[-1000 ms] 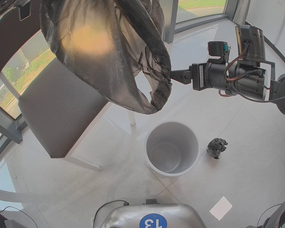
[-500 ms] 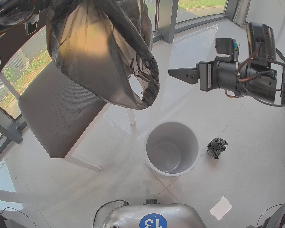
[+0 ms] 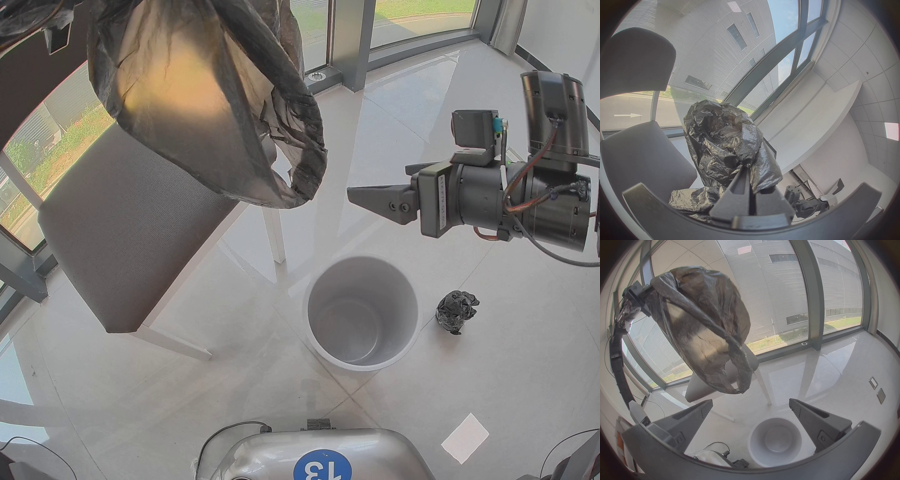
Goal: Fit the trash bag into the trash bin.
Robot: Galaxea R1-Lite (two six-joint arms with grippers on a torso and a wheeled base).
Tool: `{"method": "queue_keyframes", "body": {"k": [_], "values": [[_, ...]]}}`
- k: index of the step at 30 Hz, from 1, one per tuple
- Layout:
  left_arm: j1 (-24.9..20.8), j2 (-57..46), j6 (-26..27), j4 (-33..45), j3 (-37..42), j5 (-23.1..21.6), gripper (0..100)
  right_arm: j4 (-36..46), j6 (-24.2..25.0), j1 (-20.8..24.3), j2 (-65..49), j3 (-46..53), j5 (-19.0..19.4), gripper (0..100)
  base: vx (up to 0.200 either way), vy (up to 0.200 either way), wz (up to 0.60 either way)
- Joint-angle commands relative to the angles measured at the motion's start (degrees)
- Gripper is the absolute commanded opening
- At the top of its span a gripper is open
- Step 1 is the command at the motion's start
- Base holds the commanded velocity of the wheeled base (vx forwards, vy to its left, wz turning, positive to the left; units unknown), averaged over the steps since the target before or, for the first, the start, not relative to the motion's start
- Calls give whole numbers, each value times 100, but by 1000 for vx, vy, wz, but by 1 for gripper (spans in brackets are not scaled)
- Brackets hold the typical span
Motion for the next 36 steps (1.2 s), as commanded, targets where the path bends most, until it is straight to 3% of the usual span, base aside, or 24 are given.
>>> {"method": "queue_keyframes", "body": {"k": [1, 19, 29, 30, 36], "values": [[-142, -72, -19, 4, -82, 4, 0, -13, -1, 10, 202, -82, 3, 100, 0, 0, 0], [-573, -143, -292, 4, -214, -110, 0, 5, 34, -17, 1098, -1268, 20, 100, 0, 0, 0], [-590, -151, -353, 4, -302, -110, 0, -13, 60, 10, 1345, -1382, 20, 100, 0, 0, 0], [-582, -151, -397, -5, -311, -110, 0, -13, 78, 1, 1397, -1409, 20, 0, 0, 0, 0], [-582, -151, -415, -5, -311, -110, 0, -13, 131, 1, 1450, -1505, 20, 0, 0, 0, 0]]}}
